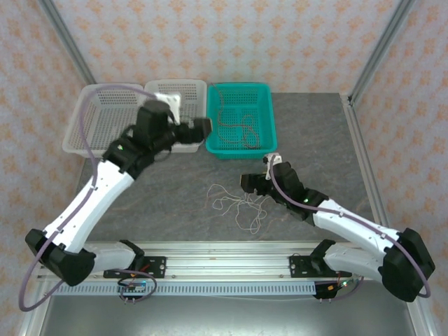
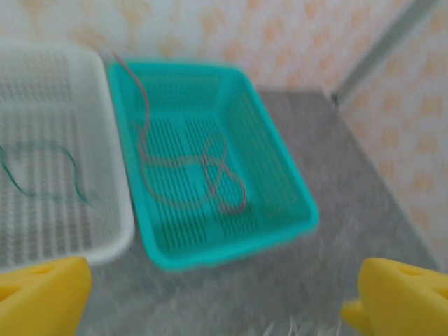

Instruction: Untangle the cables

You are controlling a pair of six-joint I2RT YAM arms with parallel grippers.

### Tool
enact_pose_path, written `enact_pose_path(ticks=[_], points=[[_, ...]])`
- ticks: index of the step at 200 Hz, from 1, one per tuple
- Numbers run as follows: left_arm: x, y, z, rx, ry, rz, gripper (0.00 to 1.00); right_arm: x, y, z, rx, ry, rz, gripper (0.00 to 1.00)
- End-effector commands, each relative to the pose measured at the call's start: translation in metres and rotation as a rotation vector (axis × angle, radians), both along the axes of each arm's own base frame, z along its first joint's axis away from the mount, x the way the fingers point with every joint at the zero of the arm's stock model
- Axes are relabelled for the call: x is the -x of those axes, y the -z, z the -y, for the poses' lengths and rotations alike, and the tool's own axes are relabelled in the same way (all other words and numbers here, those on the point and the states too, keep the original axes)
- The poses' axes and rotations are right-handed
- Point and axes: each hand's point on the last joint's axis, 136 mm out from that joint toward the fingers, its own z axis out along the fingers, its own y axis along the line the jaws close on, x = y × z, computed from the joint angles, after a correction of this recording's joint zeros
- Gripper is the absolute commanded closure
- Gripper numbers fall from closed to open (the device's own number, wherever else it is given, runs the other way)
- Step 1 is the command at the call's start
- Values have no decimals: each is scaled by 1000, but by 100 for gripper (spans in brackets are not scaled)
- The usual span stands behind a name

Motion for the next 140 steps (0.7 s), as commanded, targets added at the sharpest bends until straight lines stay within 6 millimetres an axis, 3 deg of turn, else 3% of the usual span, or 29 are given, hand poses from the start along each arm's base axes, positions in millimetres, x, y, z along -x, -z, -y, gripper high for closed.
enact_pose_path(ticks=[1, 25, 46, 71, 101, 140], points=[[19, 51, 11, -66, 21, -60, 0, 7, 7, -9, 40, -79, -40, 15], [38, 113, 11, -246, 89, -190, 3, 2, 16, -14, 41, -78, -58, 15], [44, 153, 15, -459, 171, -254, 7, -2, 18, -19, 29, -72, -68, 16], [44, 183, 34, -676, 311, -271, 12, -2, 17, -19, 17, -64, -76, 16], [27, 217, 33, -847, 371, -336, 18, 2, 15, -11, 15, -42, -76, 16], [28, 257, 50, -825, 555, -448, 18, 9, 8, 3, 4, -12, -30, 15]])
